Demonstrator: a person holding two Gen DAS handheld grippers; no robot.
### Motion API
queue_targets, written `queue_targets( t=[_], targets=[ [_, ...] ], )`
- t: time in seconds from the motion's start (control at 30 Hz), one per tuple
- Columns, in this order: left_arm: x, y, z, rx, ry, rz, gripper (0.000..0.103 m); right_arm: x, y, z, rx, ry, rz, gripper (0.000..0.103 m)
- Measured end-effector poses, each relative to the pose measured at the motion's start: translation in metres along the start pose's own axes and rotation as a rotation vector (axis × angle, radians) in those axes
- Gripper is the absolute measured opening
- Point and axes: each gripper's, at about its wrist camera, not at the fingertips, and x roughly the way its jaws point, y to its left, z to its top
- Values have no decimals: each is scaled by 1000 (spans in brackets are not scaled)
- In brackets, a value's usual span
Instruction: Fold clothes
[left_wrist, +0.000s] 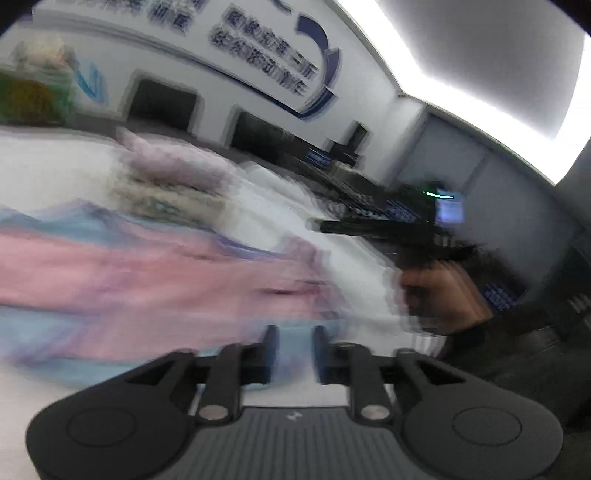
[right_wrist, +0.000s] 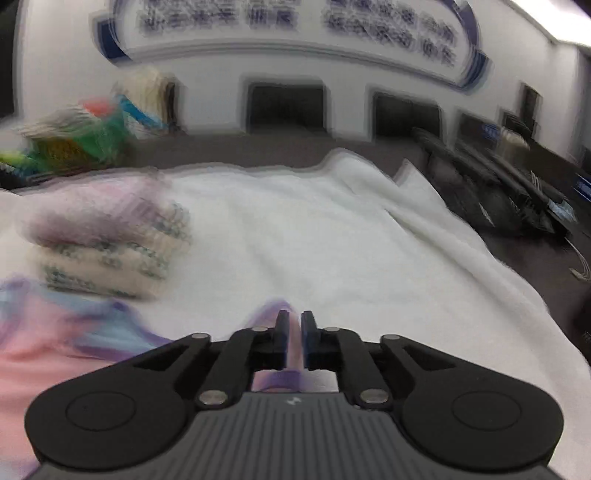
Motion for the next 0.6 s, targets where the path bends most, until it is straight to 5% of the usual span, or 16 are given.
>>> queue_targets(
  t=[0.03, 0.1, 0.17, 0.23, 0.47, 0.57, 0.6],
  targets=[
    [-13, 16, -1, 46, -4, 116, 45, -10, 15, -5, -24, -17, 66, 54],
    [-23, 42, 0, 82, 18, 338, 45, -19, 52, -10, -83, -20, 216, 54],
    [-18, 57, 2, 109, 48, 351, 45, -16, 99, -7, -152, 9, 377, 54],
    [-6, 55, 1, 168, 72, 267, 45, -13, 146, -4, -222, 37, 539, 54],
    [8, 60, -6, 172, 127, 231, 40, 73, 295, 42, -505, 145, 623, 57],
    [8, 68, -3, 165, 149, 238, 2, 112, 351, 57, -601, 208, 647, 57],
    [5, 70, -2, 150, 161, 231, 2, 115, 354, 57, -601, 218, 641, 56]
  ],
)
